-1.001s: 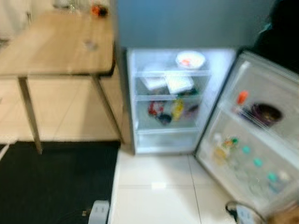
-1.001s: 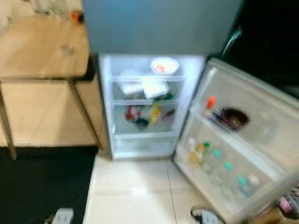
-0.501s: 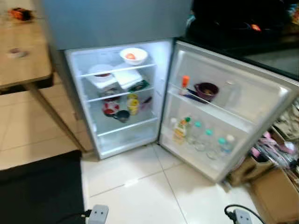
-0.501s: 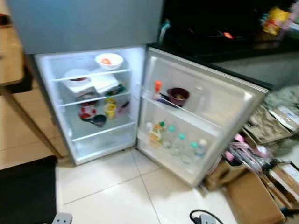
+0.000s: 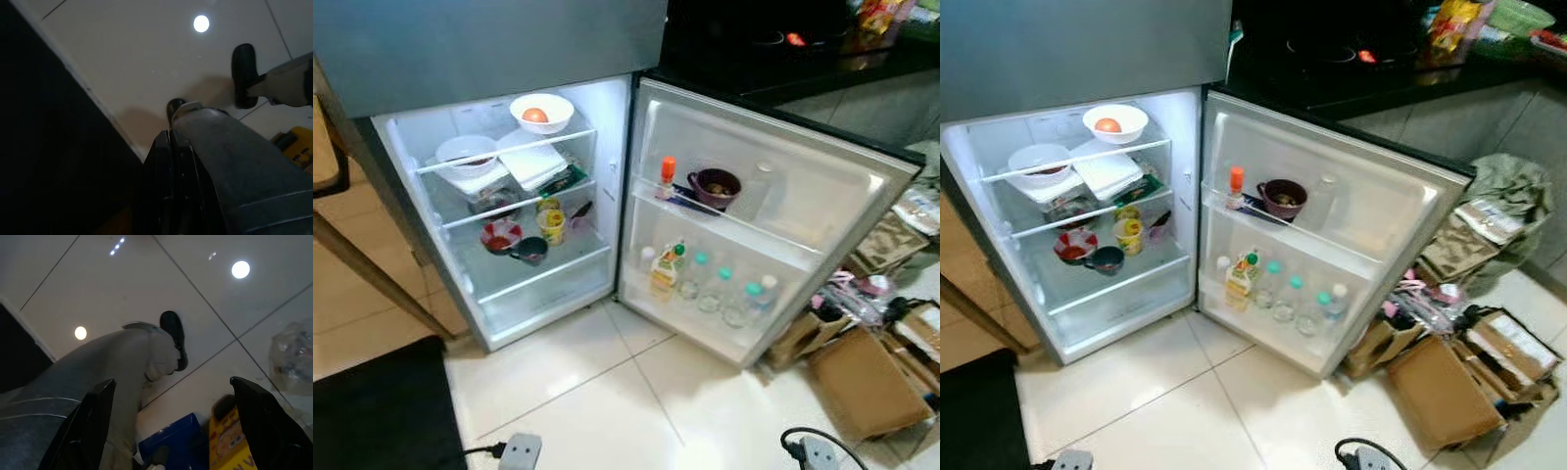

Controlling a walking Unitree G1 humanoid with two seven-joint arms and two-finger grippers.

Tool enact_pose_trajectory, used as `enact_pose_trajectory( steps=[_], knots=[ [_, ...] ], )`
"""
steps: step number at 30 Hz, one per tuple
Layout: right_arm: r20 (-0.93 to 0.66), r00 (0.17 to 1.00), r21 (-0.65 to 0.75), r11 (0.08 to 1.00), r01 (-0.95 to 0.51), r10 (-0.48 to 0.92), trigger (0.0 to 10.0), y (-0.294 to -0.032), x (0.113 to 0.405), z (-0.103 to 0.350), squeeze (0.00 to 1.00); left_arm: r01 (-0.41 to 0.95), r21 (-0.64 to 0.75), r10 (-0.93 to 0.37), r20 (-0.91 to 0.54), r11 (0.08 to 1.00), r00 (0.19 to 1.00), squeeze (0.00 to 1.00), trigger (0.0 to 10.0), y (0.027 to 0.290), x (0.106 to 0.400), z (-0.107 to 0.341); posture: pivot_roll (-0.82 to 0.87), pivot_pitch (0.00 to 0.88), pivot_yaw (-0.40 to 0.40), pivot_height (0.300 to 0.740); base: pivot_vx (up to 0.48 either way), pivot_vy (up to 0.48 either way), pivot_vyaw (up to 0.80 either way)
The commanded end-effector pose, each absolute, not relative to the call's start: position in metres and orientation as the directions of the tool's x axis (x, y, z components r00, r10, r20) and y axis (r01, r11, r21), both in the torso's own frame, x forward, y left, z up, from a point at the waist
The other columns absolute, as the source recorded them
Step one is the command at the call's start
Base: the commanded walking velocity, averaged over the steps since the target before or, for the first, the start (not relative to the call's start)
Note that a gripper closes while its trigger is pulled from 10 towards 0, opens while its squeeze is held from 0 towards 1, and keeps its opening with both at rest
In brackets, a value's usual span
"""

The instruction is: Restocking fridge

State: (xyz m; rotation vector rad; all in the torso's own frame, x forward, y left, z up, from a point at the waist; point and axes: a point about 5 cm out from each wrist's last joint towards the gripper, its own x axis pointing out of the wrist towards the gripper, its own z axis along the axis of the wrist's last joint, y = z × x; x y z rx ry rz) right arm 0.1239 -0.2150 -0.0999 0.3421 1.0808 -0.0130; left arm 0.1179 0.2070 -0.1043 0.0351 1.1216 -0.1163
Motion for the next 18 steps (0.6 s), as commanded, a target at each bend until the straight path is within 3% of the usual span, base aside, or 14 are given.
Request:
enact_pose_trajectory(
  steps=[1, 18],
  knots=[
    [-0.859, 0.495, 0.251, 0.950, 0.185, 0.130, 10.0, -0.2222, 0.1274, -0.0972, 0.00, 0.119, -0.046, -0.091, -0.912, 0.992, 0.400, 0.00, 10.0, 0.2028, 0.1104, -0.1073, -0.01, 0.000, -0.061, 0.740, 0.000, -0.480, 0.00],
    [-0.845, 0.518, 0.258, 0.950, 0.179, 0.132, 10.0, -0.2218, 0.1339, -0.0950, 0.00, 0.108, -0.055, -0.095, -0.910, 0.993, 0.405, 0.00, 10.0, 0.2027, 0.1115, -0.1070, -0.01, 0.000, -0.061, 0.740, 0.000, -0.480, 0.00]
  ],
)
